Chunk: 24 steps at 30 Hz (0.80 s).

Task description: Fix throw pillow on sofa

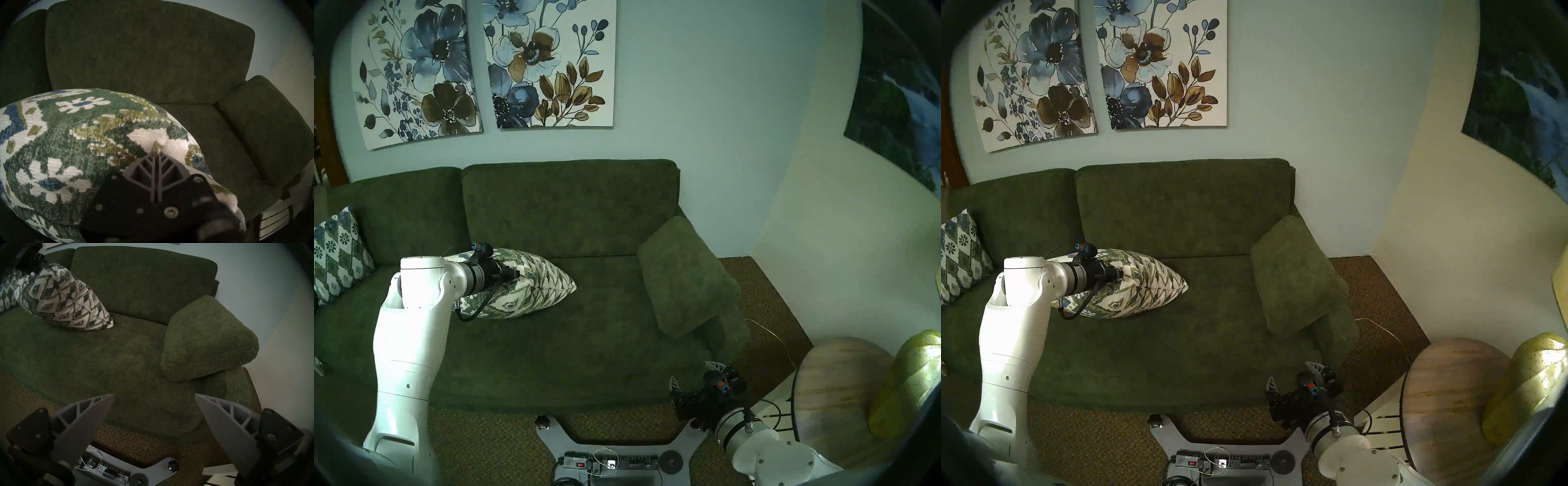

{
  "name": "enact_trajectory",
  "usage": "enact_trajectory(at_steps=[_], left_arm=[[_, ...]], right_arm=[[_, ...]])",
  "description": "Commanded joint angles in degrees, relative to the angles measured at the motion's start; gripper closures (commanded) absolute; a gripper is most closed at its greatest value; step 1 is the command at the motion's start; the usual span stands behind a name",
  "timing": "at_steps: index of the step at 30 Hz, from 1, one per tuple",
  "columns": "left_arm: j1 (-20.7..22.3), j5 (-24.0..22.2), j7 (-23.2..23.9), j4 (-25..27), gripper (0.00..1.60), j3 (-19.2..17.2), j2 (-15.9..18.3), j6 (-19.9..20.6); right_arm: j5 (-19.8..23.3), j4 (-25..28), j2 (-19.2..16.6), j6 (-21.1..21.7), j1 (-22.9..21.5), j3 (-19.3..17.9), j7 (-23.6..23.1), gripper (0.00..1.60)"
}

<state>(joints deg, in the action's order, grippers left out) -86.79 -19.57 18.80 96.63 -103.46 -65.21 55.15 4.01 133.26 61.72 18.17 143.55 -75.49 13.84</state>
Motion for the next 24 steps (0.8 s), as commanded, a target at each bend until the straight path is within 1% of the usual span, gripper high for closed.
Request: enact_trajectory(at_steps=[1,13,14,15,16,17,18,19,20,24], left_arm=[[-0.4,-1.5,-0.6,-0.2,1.6,0.1,2.2,-0.2],[-0.2,-3.4,-2.5,0.4,1.6,1.6,3.6,-0.2],[-0.2,-3.6,-2.7,0.4,1.05,1.7,3.8,-0.2],[-0.2,-3.8,-2.8,0.5,0.89,1.9,3.9,-0.2],[-0.3,-4.0,-3.0,0.5,0.61,2.0,4.1,-0.2],[-0.3,-4.1,-3.1,0.6,0.43,2.1,4.2,-0.2],[-0.4,-4.4,-3.3,0.7,0.15,2.1,4.3,-0.2],[-0.4,-4.4,-3.3,0.7,0.15,2.1,4.3,-0.2],[-0.7,-4.7,-3.6,0.7,0.0,2.4,4.6,-0.2],[-1.2,-5.1,-3.9,0.0,0.0,2.9,5.1,-0.2]], right_arm=[[-0.1,0.8,-0.1,0.0,0.0,0.0,0.0,0.0],[-0.1,0.9,-0.1,0.0,0.0,0.0,0.0,0.0],[-0.1,0.9,-0.1,0.0,0.0,0.0,0.0,0.0],[-0.1,0.9,-0.1,0.0,0.0,0.0,0.0,0.0],[-0.1,0.9,-0.1,0.0,0.0,0.0,0.0,0.0],[-0.1,0.9,-0.1,0.0,0.0,0.0,0.0,0.0],[-0.1,0.9,-0.1,0.0,0.0,0.0,0.0,0.0],[-0.1,0.9,-0.1,0.0,0.0,0.0,0.0,0.0],[-0.1,0.9,-0.1,0.0,0.0,0.0,0.0,0.0],[-0.1,0.9,-0.1,0.0,0.0,0.0,0.0,0.0]])
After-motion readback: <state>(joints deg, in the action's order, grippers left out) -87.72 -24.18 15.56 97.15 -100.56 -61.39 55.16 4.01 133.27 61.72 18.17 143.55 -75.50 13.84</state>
